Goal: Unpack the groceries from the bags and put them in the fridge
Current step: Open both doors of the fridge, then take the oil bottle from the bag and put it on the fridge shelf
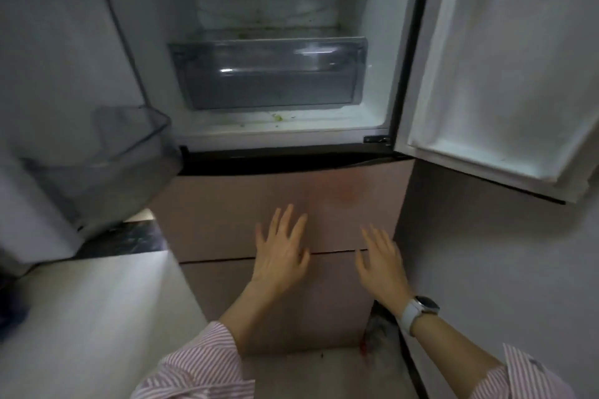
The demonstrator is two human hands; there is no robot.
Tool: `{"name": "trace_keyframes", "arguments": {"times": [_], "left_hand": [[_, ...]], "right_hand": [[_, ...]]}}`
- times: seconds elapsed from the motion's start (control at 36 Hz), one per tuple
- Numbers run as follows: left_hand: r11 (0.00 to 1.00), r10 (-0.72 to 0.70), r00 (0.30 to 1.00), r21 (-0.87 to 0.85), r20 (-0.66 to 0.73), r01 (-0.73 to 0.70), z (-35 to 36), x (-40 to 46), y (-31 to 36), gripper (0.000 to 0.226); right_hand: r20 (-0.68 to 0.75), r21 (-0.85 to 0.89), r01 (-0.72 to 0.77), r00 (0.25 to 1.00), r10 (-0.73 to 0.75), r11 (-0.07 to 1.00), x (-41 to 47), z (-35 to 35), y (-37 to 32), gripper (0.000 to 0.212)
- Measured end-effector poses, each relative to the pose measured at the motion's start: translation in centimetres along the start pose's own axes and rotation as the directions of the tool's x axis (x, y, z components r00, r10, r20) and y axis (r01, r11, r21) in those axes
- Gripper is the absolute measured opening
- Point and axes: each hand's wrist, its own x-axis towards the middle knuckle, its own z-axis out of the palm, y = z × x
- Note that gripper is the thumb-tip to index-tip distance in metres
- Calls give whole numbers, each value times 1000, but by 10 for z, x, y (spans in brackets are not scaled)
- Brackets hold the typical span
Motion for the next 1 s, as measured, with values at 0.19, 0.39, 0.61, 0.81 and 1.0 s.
{"name": "trace_keyframes", "arguments": {"times": [0.19,0.39,0.61,0.81,1.0], "left_hand": [[917,-397,907,-13,-144,399,-8,-179,-140,46],[651,-750,634,-48,-188,757,-42,-417,-227,48],[312,-933,282,-112,-224,943,-94,-666,-258,41],[35,-960,-1,-123,-280,992,-119,-813,-295,39],[-85,-943,-137,-179,-302,980,-128,-899,-375,42]], "right_hand": [[285,66,340,894,-345,938,-59,101,-146,40],[448,217,641,605,-658,736,-183,183,-303,37],[498,424,783,218,-839,455,-377,255,-467,37],[425,546,808,-40,-904,221,-497,294,-589,35],[387,606,792,-207,-899,78,-569,358,-707,35]]}}
